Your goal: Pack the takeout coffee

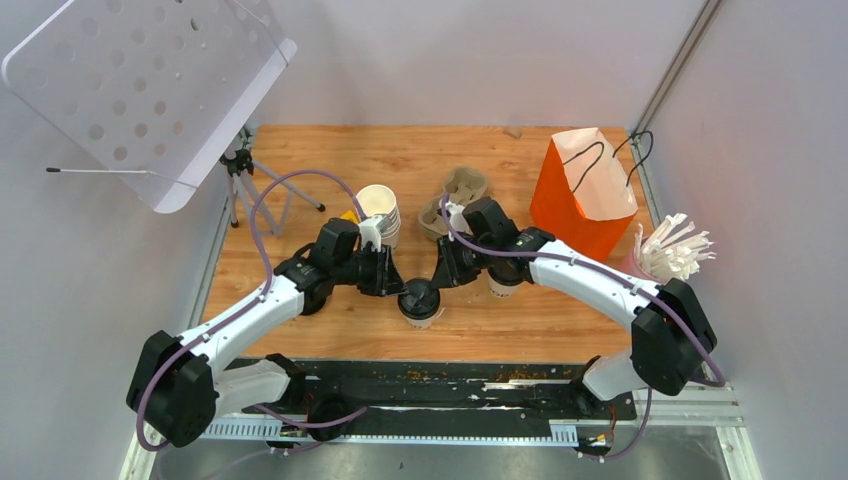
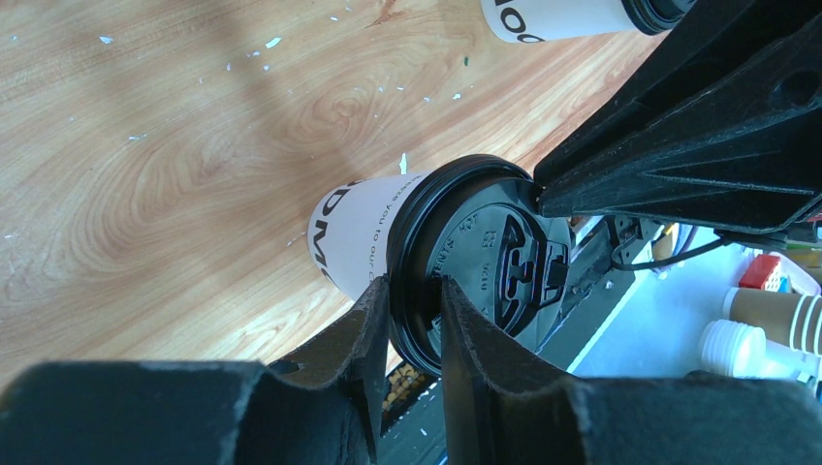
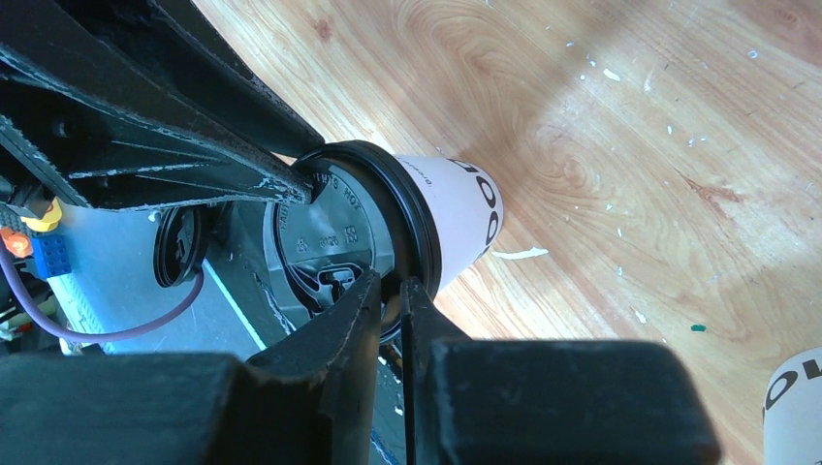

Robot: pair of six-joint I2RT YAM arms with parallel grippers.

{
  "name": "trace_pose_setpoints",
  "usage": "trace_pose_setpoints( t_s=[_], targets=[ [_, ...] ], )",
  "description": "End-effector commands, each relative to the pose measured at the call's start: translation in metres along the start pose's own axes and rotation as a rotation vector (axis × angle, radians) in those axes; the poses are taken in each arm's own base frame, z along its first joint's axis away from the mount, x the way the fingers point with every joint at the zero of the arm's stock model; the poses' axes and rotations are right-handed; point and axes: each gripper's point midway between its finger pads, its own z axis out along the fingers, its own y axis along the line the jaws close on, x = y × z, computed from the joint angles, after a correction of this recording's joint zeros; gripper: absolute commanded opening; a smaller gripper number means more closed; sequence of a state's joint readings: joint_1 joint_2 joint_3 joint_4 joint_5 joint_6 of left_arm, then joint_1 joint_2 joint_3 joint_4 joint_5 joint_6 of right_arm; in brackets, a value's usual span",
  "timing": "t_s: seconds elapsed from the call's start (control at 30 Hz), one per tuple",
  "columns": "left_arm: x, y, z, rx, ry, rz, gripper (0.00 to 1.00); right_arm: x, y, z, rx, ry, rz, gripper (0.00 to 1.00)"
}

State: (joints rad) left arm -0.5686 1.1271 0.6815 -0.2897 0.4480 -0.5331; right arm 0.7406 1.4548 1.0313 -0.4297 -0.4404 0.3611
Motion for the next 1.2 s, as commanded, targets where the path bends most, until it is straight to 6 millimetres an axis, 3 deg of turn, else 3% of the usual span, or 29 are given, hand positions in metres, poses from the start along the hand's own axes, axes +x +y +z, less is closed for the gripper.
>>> trace_pose_setpoints(
  t_s=[0.0, 0.2, 0.57, 0.87, 0.97, 1.17],
  targets=[
    [0.031, 0.029, 0.003, -0.105, 0.104, -0.013, 0.31, -0.001, -0.001, 0.004, -0.012, -0.011, -0.005, 0.13],
    [0.035, 0.036, 0.001, -0.151, 0.118, -0.032, 0.32, 0.014, -0.011, 0.008, 0.008, 0.008, 0.024, 0.11],
    [0.052, 0.051, -0.004, -0.225, 0.144, -0.087, 0.32, 0.062, -0.043, 0.018, 0.079, 0.058, 0.090, 0.12],
    [0.066, 0.056, -0.005, -0.238, 0.149, -0.148, 0.29, 0.074, -0.052, 0.024, 0.088, 0.066, 0.097, 0.11],
    [0.063, 0.046, -0.007, -0.198, 0.129, -0.158, 0.29, 0.064, -0.045, 0.020, 0.073, 0.047, 0.083, 0.12],
    [0.036, 0.002, -0.010, 0.000, 0.011, -0.229, 0.32, 0.006, -0.009, -0.008, 0.042, -0.050, 0.012, 0.25]
  ],
)
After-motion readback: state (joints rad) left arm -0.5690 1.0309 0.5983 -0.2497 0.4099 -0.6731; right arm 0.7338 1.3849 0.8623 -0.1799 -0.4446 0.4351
